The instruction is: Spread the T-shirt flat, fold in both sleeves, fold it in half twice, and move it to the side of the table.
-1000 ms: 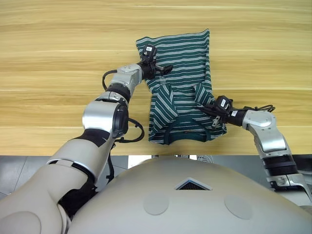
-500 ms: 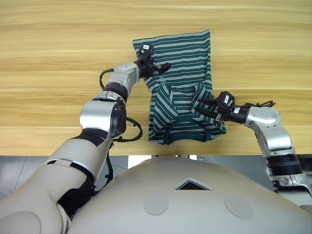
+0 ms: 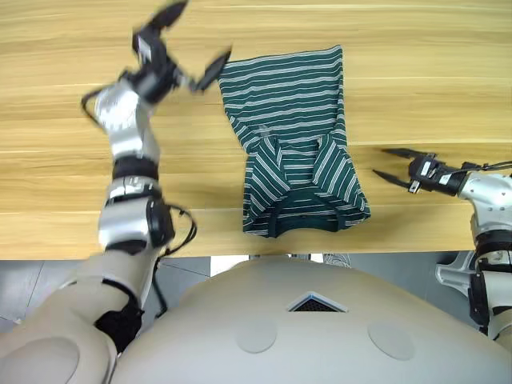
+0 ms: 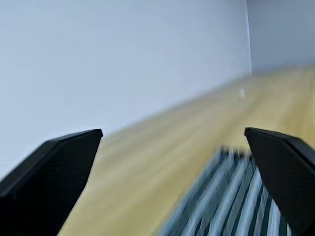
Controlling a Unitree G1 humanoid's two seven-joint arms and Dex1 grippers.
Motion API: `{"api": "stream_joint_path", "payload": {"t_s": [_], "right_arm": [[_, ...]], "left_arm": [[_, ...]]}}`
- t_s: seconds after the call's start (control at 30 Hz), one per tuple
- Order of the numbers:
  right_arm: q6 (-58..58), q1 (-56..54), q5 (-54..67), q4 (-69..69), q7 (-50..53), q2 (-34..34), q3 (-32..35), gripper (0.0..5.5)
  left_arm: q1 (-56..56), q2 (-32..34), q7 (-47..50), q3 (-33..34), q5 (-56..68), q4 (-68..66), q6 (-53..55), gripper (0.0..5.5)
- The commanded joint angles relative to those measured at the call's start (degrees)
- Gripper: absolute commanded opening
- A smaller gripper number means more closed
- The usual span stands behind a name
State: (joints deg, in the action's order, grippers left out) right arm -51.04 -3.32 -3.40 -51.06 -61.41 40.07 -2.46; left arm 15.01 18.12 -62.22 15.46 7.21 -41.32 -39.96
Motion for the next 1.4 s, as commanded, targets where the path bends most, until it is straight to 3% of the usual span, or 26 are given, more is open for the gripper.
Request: {"api": "stream_joint_path", "payload": {"t_s": [0.03, 0.17, 0.33, 0.53, 0.83, 1.1, 1.27, 1.4], "right_arm": [[-13.7, -2.0, -9.3, -5.1, 0.1, 5.3, -7.0, 3.23], [-14.8, -3.7, -7.1, -5.8, -6.6, 6.9, -11.2, 3.45], [-14.2, -3.6, -5.4, -3.8, -11.5, 9.7, -15.6, 3.45], [-15.5, -4.6, -10.1, -2.7, -4.4, 6.9, -18.0, 3.45], [-15.4, -6.3, -15.3, -3.2, 6.4, 3.0, -21.2, 3.45], [-14.5, -7.7, -14.6, -4.4, 7.3, 1.4, -24.0, 4.69], [-12.4, -8.4, -11.2, -5.3, 3.1, -0.3, -25.8, 4.69], [-12.6, -8.2, -7.3, -5.3, -1.5, -0.8, -26.8, 4.0]], "left_arm": [[-33.4, 10.7, 0.7, 0.2, -10.9, 16.9, -18.8, 5.4], [-41.1, 12.4, 4.3, -3.9, -17.1, 22.2, -21.5, 5.4], [-39.8, 16.8, 11.6, -7.4, -26.6, 20.9, -23.5, 5.4], [-36.5, 17.9, 21.1, -12.5, -36.1, 21.4, -21.1, 5.4], [-33.6, 21.8, 23.3, -22.6, -36.5, 23.5, -16.7, 5.4], [-28.4, 23.0, 24.8, -29.4, -37.0, 23.2, -14.7, 5.4], [-23.4, 22.0, 25.8, -34.1, -38.0, 21.4, -15.0, 5.4], [-19.9, 20.9, 27.1, -37.6, -39.0, 19.5, -15.4, 5.4]]}}
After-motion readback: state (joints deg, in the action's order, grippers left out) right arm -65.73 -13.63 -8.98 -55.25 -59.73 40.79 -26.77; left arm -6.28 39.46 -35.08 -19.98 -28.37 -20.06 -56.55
